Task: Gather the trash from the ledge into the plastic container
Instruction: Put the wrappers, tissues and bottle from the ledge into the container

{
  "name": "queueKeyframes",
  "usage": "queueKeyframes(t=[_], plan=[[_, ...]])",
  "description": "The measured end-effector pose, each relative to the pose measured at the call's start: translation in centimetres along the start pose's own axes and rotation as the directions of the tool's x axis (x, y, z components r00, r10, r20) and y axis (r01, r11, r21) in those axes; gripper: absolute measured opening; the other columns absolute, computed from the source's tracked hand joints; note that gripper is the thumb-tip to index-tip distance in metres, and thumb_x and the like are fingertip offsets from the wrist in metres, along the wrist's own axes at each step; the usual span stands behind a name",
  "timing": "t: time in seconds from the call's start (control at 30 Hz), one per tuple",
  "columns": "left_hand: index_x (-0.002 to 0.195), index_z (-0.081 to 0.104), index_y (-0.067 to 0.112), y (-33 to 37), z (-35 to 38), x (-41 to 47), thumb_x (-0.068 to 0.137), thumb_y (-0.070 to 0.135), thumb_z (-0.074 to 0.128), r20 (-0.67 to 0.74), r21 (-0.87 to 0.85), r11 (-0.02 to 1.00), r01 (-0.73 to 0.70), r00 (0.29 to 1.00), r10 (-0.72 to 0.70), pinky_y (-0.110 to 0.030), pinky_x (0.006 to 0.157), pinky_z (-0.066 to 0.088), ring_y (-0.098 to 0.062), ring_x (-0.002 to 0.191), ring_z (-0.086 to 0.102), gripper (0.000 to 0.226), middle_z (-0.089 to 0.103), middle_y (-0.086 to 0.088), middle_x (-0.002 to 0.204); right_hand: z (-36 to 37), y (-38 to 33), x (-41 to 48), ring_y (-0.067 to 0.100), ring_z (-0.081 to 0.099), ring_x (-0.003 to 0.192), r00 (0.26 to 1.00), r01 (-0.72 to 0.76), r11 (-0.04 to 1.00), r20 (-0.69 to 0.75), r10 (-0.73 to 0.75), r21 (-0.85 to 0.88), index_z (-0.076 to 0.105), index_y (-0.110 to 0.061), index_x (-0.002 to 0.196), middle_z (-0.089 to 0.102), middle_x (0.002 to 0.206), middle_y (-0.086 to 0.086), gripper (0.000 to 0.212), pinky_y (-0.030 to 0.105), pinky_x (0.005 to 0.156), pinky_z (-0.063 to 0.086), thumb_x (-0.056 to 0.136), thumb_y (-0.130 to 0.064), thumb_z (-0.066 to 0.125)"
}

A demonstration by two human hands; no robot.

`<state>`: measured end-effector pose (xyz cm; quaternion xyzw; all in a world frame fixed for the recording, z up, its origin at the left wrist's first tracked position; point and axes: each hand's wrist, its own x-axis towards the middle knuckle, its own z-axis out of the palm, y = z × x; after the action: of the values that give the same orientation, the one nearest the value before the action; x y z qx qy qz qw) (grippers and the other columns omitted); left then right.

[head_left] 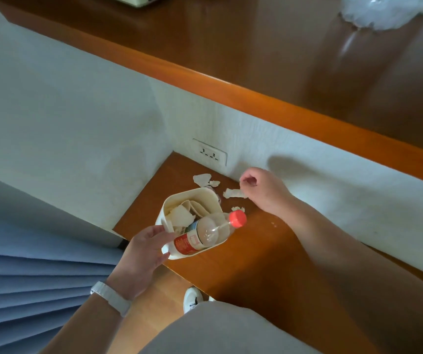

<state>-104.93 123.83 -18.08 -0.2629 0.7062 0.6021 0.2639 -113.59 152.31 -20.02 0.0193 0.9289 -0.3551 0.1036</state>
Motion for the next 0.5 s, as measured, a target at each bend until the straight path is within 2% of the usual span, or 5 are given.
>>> queueKeyframes(t=[0.1, 0.27, 0.33, 0.4, 0.5], plan=[[0.122, 0.059, 0.019, 0.3, 0.3, 0.0, 0.096, 0.024, 0.065, -0.028, 0.021, 1.000, 0.005, 1.000, -0.005, -0.050, 0.106, 0.050, -0.028, 0.124, 0.057, 0.028, 0.065, -0.003, 0.122, 1.8, 4.7, 0.5, 0.018, 0.059, 0.088, 0.994, -0.104, 0.980, 0.020, 0.109, -0.171, 0.064, -0.021, 0.105, 0.062, 0.101, -0.002, 0.017, 0.029, 0.068, 0.047, 0.094, -0.025, 0.052], [0.109, 0.063, 0.014, 0.4, 0.5, 0.0, 0.099, 0.010, 0.058, 0.003, 0.012, 1.000, -0.012, 1.000, 0.012, -0.040, 0.099, 0.048, -0.022, 0.114, 0.054, 0.012, 0.063, 0.001, 0.105, 5.1, 10.7, -0.2, 0.028, 0.056, 0.113, 0.995, -0.066, 0.858, 0.030, 0.094, -0.510, 0.053, -0.013, 0.133, 0.055, 0.128, 0.009, 0.042, 0.037, 0.085, 0.051, 0.092, -0.023, 0.056], [0.118, 0.062, 0.012, 0.7, 0.5, 0.0, 0.099, 0.012, 0.059, -0.032, 0.083, 0.997, -0.002, 0.999, 0.005, -0.035, 0.093, 0.053, -0.022, 0.117, 0.056, 0.019, 0.064, 0.002, 0.111, 6.0, 11.7, 0.0, 0.031, 0.055, 0.121, 0.995, -0.086, 0.832, 0.000, 0.103, -0.548, 0.049, -0.014, 0.138, 0.051, 0.138, 0.011, 0.050, 0.041, 0.087, 0.054, 0.091, -0.023, 0.059], [0.124, 0.059, 0.012, 0.7, 0.5, 0.3, 0.098, 0.018, 0.060, -0.076, 0.041, 0.998, 0.036, 0.997, -0.033, -0.041, 0.097, 0.052, -0.027, 0.121, 0.058, 0.027, 0.065, -0.004, 0.120, 6.5, 12.4, 0.4, 0.033, 0.054, 0.124, 0.994, -0.098, 0.828, -0.010, 0.111, -0.553, 0.048, -0.014, 0.138, 0.049, 0.141, 0.012, 0.051, 0.042, 0.084, 0.056, 0.090, -0.021, 0.061], [0.122, 0.060, 0.014, 0.9, 0.7, -0.1, 0.098, 0.022, 0.060, -0.072, -0.002, 0.999, 0.050, 0.996, -0.050, -0.041, 0.097, 0.048, -0.026, 0.117, 0.061, 0.025, 0.068, -0.005, 0.117, 6.8, 12.7, 0.9, 0.036, 0.055, 0.122, 0.988, -0.132, 0.832, -0.005, 0.153, -0.539, 0.051, -0.012, 0.133, 0.052, 0.138, 0.013, 0.045, 0.042, 0.084, 0.057, 0.090, -0.021, 0.062]])
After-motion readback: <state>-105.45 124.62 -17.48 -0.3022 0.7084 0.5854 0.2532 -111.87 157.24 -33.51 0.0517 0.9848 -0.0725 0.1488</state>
